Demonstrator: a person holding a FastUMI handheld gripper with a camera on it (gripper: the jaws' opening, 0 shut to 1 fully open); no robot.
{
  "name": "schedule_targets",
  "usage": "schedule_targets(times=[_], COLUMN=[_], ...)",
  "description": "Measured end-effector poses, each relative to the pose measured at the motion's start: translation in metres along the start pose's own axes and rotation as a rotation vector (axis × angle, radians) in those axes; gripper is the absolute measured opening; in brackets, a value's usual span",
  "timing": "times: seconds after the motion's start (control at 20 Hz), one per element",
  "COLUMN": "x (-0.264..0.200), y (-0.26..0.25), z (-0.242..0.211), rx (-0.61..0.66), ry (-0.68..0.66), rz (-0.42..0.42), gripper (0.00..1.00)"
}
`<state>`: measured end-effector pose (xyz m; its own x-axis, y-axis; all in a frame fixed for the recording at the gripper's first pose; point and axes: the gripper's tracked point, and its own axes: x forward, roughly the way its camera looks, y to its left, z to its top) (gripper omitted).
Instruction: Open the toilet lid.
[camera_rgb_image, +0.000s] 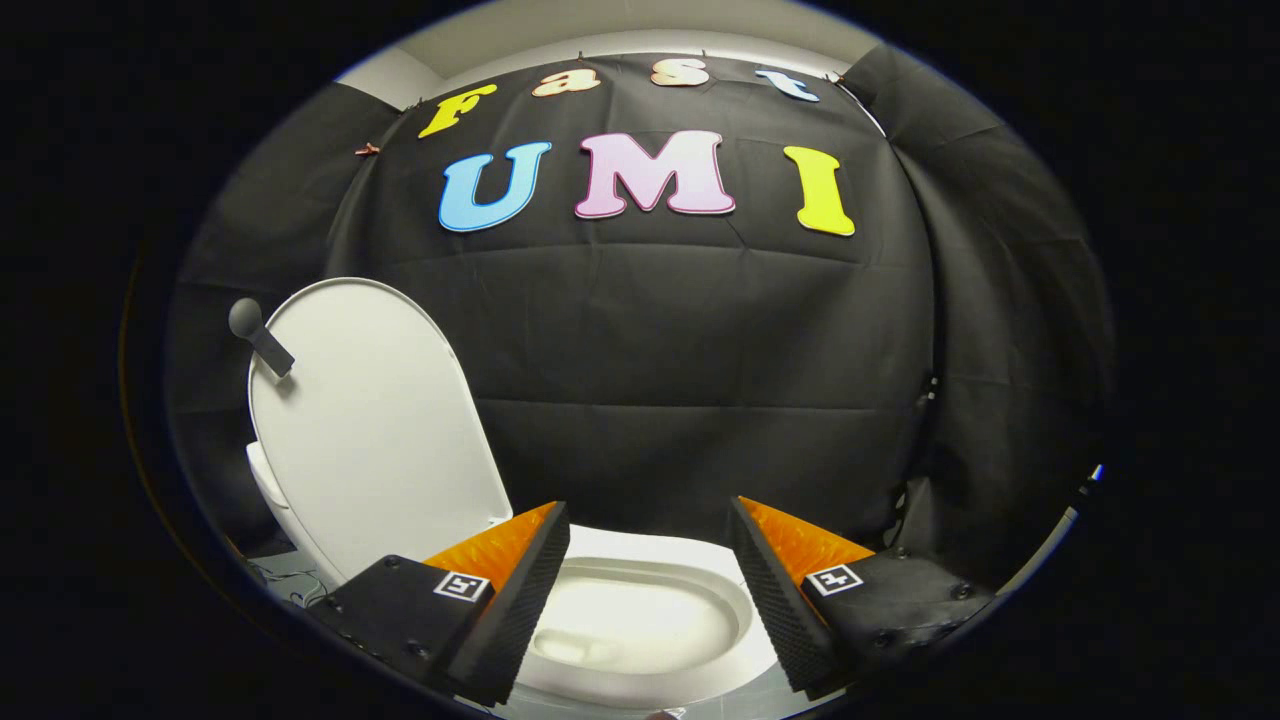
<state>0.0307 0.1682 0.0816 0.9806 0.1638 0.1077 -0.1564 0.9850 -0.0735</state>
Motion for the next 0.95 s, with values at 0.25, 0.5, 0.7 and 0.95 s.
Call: schedule_targets(times=[0.25, 0.5, 0.7, 0.95], x=[-0.003, -0.009, -0.01, -0.008], y=[0.002, 0.017, 0.019, 0.01], z=[0.006, 0.015, 0.018, 0.016], rx=[0.005, -0.033, -0.036, -0.02], ry=[-0.01, -0.026, -0.035, -0.025], rz=[-0.002, 0.022, 0.032, 0.021], gripper=[0.99, 0.99, 0.98, 0.99])
